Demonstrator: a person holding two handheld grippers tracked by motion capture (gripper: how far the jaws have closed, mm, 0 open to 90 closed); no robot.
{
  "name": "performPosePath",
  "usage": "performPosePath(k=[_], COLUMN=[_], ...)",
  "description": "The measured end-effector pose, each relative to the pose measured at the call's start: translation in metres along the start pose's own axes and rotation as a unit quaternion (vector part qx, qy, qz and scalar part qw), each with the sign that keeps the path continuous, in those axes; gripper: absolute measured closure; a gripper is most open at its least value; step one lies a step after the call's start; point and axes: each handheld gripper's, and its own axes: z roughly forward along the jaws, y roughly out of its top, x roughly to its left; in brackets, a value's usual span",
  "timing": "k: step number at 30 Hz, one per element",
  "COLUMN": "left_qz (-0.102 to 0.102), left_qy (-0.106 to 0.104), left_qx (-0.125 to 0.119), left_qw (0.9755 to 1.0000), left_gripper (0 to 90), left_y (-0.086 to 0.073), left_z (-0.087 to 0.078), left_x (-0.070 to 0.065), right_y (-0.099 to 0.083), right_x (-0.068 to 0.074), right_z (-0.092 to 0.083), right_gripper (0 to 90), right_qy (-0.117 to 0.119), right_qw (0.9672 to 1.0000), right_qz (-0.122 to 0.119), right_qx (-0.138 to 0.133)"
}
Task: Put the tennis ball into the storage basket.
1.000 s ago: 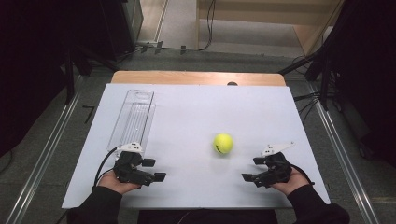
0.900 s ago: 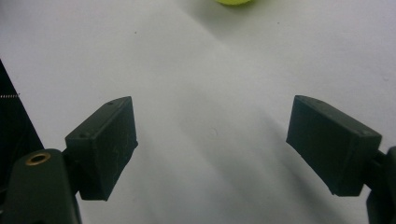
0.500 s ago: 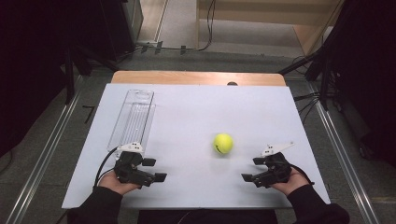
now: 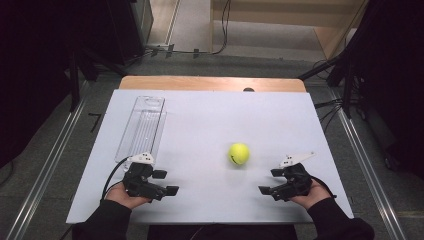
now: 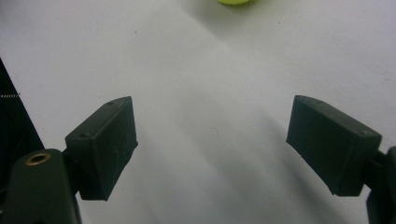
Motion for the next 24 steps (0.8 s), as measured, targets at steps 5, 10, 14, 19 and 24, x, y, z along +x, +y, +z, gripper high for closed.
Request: performPosePath(k=[5, 10, 14, 19, 24], left_qz=[0.000, 0.001, -0.003, 0.000, 0.002], left_qy=[0.000, 0.000, -0.006, -0.004, -0.003], left_qx=[0.001, 0.003, -0.001, -0.003, -0.006], left_qw=[1.0000, 1.0000, 1.0000, 1.0000, 1.0000], left_gripper=[17.3, 17.4, 17.5, 17.5, 18.3], left_y=[0.000, 0.000, 0.001, 0.005, 0.010], left_z=[0.000, 0.000, 0.001, 0.000, 0.001], left_x=[0.000, -0.001, -0.002, -0.007, -0.011], right_y=[0.000, 0.000, 0.000, 0.000, 0.000], right_x=[0.000, 0.000, 0.000, 0.000, 0.000], right_z=[0.000, 0.000, 0.000, 0.000, 0.000], right_gripper=[14.0, 14.0, 14.0, 13.9, 13.9], right_qy=[0.000, 0.000, 0.000, 0.000, -0.001], right_qw=[1.0000, 1.0000, 1.0000, 1.0000, 1.0000], right_qz=[0.001, 0.001, 0.001, -0.001, 0.000], right_qx=[0.001, 0.001, 0.001, 0.001, 0.001])
